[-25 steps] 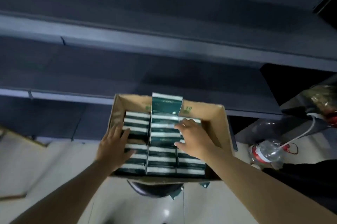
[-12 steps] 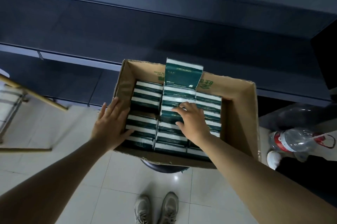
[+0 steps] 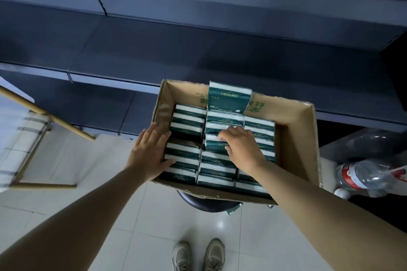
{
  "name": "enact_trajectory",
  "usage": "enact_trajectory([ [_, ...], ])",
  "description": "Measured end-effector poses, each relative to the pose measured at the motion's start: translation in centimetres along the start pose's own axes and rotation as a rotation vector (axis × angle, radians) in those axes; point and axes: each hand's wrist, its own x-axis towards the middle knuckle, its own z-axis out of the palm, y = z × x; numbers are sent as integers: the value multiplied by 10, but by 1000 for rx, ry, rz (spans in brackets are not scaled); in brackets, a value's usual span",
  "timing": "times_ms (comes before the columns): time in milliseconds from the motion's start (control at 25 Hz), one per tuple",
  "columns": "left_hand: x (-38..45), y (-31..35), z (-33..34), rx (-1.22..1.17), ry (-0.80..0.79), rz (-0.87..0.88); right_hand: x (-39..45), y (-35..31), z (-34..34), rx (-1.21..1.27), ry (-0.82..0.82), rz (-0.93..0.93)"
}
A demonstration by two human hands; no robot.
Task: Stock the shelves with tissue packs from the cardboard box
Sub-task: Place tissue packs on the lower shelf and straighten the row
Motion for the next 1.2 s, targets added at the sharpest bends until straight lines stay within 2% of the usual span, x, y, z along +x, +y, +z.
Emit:
enact_trajectory([
  [200, 1, 17, -59, -70, 99, -61, -2, -10, -66, 57, 54, -58],
  [440, 10, 22, -181, -54, 213, -67, 8, -49, -184, 57, 203, -93],
  [720, 11, 13, -335, 61, 507, -14, 24, -112, -336, 37, 455, -171],
  [840, 15, -2, -398, 75, 661, 34, 36, -144, -394, 72, 525, -196],
  [960, 23, -26, -455, 92, 747, 59, 59, -180, -440, 129, 578, -192],
  [1200, 61, -104, -538, 168, 808, 133, 133, -244, -492, 109, 654, -113],
])
